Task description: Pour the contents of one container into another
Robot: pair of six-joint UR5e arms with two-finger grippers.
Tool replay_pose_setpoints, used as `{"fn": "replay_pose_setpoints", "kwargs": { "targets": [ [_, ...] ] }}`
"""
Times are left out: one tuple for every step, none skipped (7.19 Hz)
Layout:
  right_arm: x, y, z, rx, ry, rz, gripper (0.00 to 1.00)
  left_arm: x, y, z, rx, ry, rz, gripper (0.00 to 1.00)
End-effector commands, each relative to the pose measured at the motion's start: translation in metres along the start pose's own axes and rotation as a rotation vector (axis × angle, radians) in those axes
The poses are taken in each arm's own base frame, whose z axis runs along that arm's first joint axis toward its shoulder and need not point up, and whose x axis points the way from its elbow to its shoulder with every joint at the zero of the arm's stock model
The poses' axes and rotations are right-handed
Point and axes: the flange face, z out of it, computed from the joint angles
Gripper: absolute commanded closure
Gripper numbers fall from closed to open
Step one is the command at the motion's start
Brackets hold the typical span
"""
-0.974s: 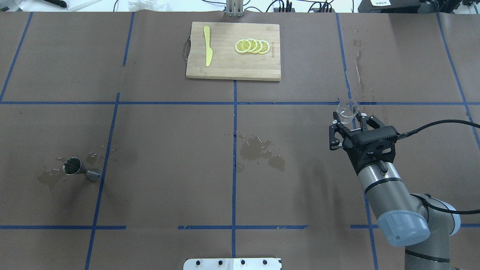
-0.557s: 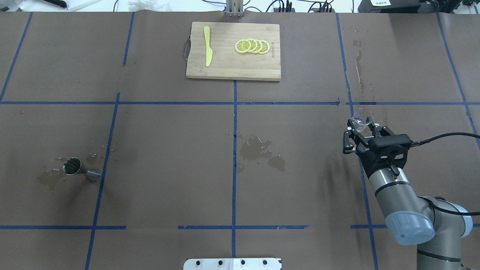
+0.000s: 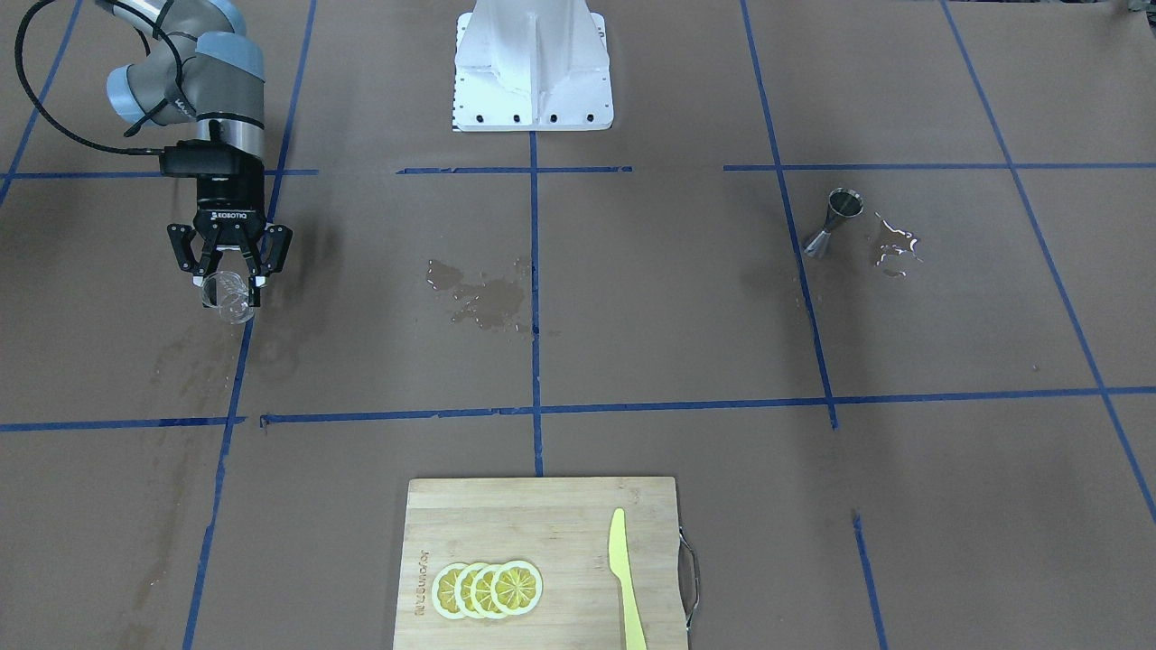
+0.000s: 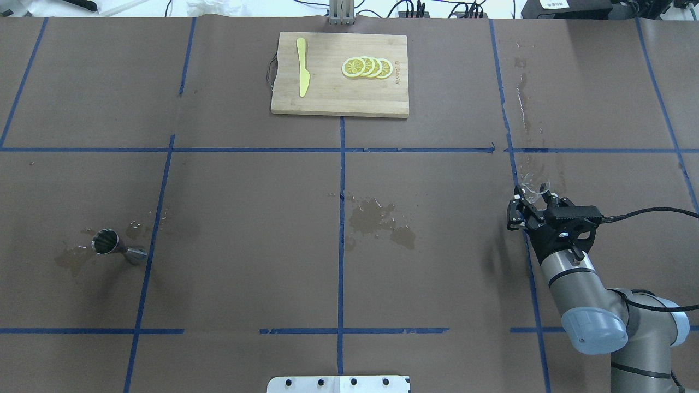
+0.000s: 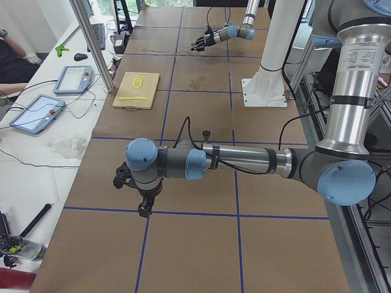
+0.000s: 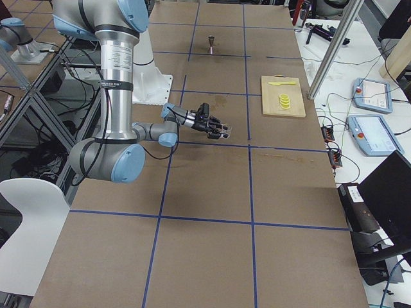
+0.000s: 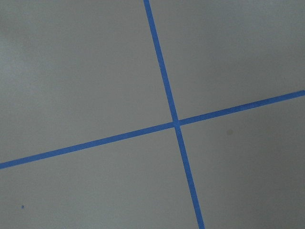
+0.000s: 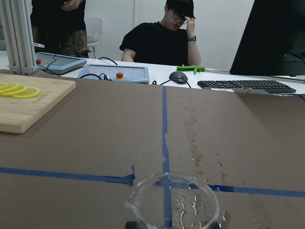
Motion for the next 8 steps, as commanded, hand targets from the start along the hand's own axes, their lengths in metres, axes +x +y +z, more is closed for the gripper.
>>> {"fn": "replay_pose_setpoints", "kwargs": {
  "targets": [
    [0.01, 0.013, 0.002, -0.015, 0.011, -0.005, 1.0, 0.001, -0.001, -0.001, 0.002, -0.001, 0.003, 0.0],
    [0.011, 0.02, 0.002, -0.021, 0.012, 0.016, 0.99, 0.001, -0.001, -0.001, 0.002, -0.001, 0.005, 0.0],
    [0.012, 0.029, 0.001, -0.028, 0.011, 0.013, 0.93, 0.001, -0.001, -0.001, 0.002, -0.001, 0.005, 0.0],
    [0.011, 0.036, -0.001, -0.032, 0.008, 0.014, 0.87, 0.001, -0.001, -0.001, 0.002, -0.001, 0.005, 0.0],
    [0.011, 0.04, -0.002, -0.037, 0.007, 0.019, 0.83, 0.001, -0.001, -0.001, 0.002, -0.001, 0.005, 0.0],
    [0.011, 0.041, -0.002, -0.036, 0.007, 0.017, 0.75, 0.001, -0.001, -0.001, 0.002, -0.001, 0.006, 0.0],
    [0.011, 0.04, -0.003, -0.036, 0.006, 0.02, 0.65, 0.001, -0.001, -0.001, 0.002, -0.001, 0.006, 0.0],
    [0.011, 0.04, -0.003, -0.038, 0.006, 0.02, 0.44, 0.002, -0.002, -0.002, 0.004, -0.001, 0.008, 0.0]
  ]
}}
